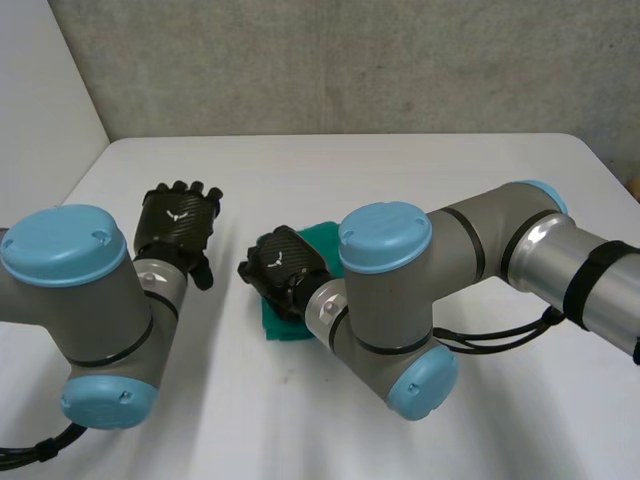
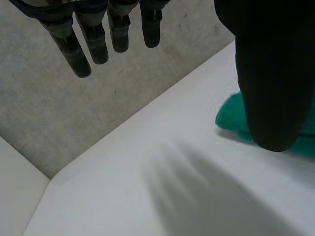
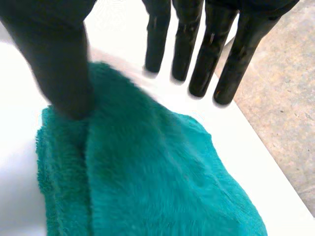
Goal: Fold the towel.
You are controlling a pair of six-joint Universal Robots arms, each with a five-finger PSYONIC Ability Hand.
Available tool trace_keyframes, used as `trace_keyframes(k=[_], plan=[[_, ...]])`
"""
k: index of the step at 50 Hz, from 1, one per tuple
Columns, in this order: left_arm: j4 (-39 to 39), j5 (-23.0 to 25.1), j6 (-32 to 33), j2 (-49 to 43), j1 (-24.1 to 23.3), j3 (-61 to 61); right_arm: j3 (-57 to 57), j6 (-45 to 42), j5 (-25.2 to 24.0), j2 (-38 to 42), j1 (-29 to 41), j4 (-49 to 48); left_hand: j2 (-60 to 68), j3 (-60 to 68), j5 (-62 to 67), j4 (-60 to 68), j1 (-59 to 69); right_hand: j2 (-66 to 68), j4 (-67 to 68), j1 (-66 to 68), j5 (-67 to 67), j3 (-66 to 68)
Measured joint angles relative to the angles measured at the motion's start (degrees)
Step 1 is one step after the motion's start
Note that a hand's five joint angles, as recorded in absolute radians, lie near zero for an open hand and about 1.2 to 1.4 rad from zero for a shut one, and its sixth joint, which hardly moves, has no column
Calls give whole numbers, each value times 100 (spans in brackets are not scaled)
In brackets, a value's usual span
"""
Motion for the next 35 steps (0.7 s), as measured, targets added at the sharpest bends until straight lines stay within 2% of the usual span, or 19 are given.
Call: trace_keyframes(k=[2,3,5,6,10,12,14,21,27,35], plan=[[6,79,-22,-18,-16,45,11,0,153,-7,-17,-35,0,0,0,0,0,-2237,-2138,-1816,-2142,-2152],[13,191,-73,-35,-42,105,33,12,363,-56,-48,-81,0,0,0,0,0,-2759,-2736,-2155,-2748,-2792],[17,286,-123,-47,-63,154,53,27,530,-106,-76,-114,0,0,0,0,0,-2843,-2831,-2201,-2849,-2872],[16,486,-275,-76,-126,272,99,72,832,-213,-134,-171,0,0,0,0,0,-2936,-2917,-2234,-2942,-3022],[0,762,-608,-142,-278,496,159,209,1064,-342,-228,-212,0,0,0,0,0,-2936,-2917,-2235,-2942,-3022],[-33,931,-915,-240,-425,710,249,690,1232,-507,-461,-217,0,0,0,0,0,-2936,-2917,-2235,-2942,-3022],[-107,1024,-1188,-389,-563,925,286,1121,1209,-569,-635,-160,0,0,0,0,0,-2936,-2917,-2235,-2942,-3022],[-638,960,-1458,-1036,-739,1374,188,1981,857,-367,-1025,325,0,0,0,0,0,-2936,-2917,-2235,-2942,-3022],[-1072,562,-1384,-1542,-713,1597,-58,2366,684,75,-1217,733,0,0,0,0,0,-2936,-2917,-2235,-2942,-3022],[-1225,280,-968,-1635,-618,1601,-216,2434,683,195,-1380,927,0,0,0,0,0,-2936,-2917,-2235,-2942,-3022]])
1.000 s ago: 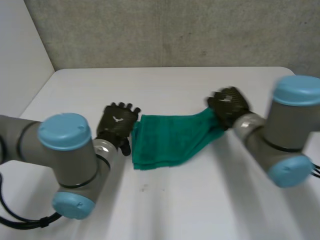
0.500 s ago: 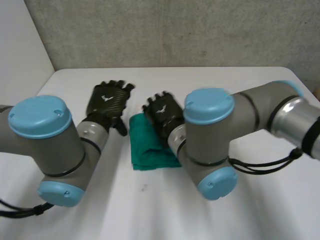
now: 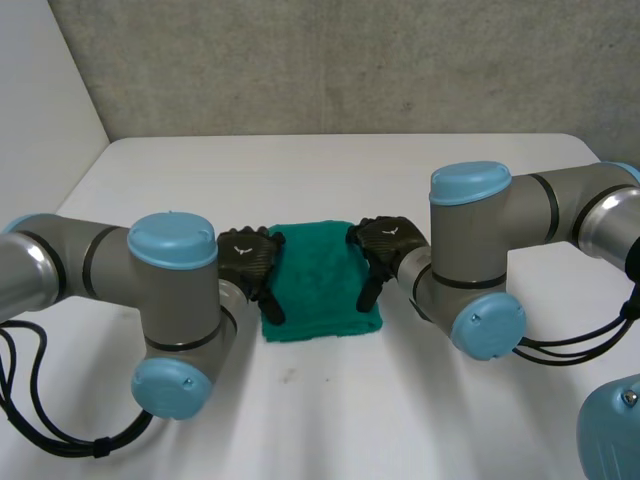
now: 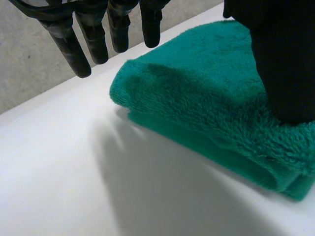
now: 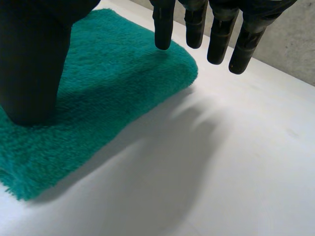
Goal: Fold the towel.
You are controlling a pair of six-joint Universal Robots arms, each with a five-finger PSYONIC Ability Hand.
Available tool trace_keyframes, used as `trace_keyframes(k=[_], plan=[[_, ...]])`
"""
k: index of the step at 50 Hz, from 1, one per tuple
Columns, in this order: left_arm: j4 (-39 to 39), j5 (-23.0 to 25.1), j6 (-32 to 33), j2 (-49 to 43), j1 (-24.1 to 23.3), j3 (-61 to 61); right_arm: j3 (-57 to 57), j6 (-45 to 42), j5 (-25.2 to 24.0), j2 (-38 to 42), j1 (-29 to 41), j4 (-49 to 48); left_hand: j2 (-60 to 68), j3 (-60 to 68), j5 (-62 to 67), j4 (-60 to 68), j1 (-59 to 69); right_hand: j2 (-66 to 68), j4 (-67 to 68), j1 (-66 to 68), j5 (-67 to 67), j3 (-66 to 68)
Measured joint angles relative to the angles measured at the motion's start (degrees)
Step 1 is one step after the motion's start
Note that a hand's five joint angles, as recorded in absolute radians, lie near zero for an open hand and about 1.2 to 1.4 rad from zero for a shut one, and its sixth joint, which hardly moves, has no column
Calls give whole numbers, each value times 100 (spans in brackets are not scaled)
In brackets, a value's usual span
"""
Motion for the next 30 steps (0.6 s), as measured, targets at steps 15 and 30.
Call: trace_keyframes(k=[15,30], plan=[[18,194,126,1286,-55,-35,393,-16,305,-1647,-190,-345,0,0,0,0,0,0,0,0,-17,0],[-1237,805,-822,3177,999,260,1500,-60,1053,-3919,-1122,-530,0,0,0,0,0,0,0,0,-17,0]])
